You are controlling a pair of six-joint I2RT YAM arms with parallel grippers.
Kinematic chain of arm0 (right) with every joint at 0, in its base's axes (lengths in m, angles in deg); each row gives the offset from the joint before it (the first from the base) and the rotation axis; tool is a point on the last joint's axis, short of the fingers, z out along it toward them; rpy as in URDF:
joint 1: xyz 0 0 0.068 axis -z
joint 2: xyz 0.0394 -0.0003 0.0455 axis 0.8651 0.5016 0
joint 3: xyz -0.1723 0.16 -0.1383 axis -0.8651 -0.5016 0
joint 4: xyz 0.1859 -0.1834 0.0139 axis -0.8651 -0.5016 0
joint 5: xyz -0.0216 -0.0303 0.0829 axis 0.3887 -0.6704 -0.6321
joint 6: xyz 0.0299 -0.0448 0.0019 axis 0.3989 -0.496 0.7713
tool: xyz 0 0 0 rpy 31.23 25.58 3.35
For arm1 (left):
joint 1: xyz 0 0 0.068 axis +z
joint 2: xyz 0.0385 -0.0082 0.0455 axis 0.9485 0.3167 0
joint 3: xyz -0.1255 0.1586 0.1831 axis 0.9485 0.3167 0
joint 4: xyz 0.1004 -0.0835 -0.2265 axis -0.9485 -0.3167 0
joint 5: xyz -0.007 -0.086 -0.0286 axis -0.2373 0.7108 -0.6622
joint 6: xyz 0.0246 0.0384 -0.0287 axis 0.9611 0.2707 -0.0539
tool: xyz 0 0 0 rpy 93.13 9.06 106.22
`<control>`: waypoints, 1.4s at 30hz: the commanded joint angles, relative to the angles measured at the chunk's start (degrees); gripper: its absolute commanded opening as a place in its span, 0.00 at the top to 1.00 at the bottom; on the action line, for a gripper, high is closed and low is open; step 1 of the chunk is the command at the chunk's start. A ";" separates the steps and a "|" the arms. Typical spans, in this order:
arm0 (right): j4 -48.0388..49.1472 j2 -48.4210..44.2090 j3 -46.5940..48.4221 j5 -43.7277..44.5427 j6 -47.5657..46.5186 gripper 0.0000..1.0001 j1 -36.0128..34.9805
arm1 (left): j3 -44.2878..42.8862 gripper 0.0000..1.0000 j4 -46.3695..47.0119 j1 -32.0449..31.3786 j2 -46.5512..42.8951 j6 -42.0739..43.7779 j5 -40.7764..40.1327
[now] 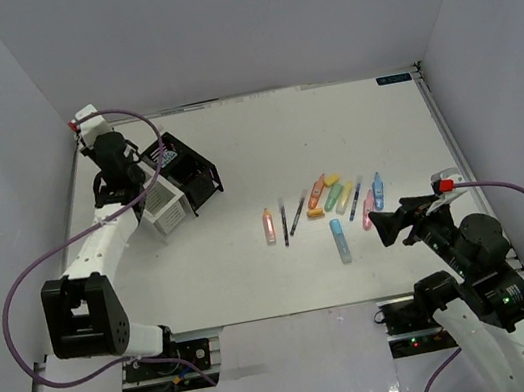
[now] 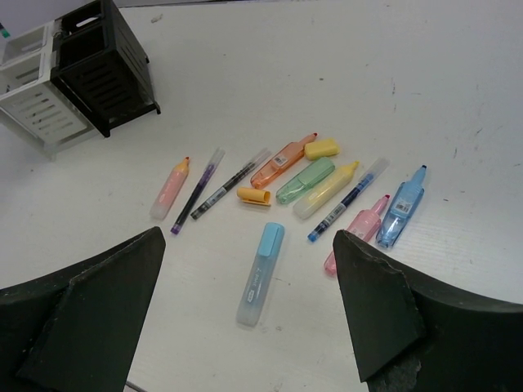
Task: Sort the stationery into containers
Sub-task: Place the pen in the storage box, then pick up the pen from the center of the board.
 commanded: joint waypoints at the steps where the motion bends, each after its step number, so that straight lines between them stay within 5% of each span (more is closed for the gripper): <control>1: 2.11 -0.77 -0.01 -0.91 -0.58 0.10 -0.37 | 1.80 0.94 4.59 0.33 1.36 0.54 1.51; 11: 2.19 -1.21 -0.19 -1.44 -0.84 0.09 -0.37 | 4.35 0.83 5.56 0.42 4.27 -0.33 1.77; 24: 2.37 -1.12 -0.36 -1.35 -0.75 0.10 -0.37 | 3.66 0.38 -4.97 0.42 -1.70 -6.04 5.81; 29: 2.46 -1.12 -0.27 -1.09 -0.75 0.10 -0.37 | -3.44 0.02 -19.95 -0.54 -5.93 -10.96 15.01; 36: 2.46 -0.42 -0.36 -0.91 -0.67 0.10 -0.37 | -15.05 0.02 -41.88 -5.46 -6.55 -16.76 36.19; 42: 2.46 -0.42 -0.36 -0.73 -0.58 0.09 -0.37 | -20.25 0.03 -52.17 -17.76 0.12 -22.92 41.59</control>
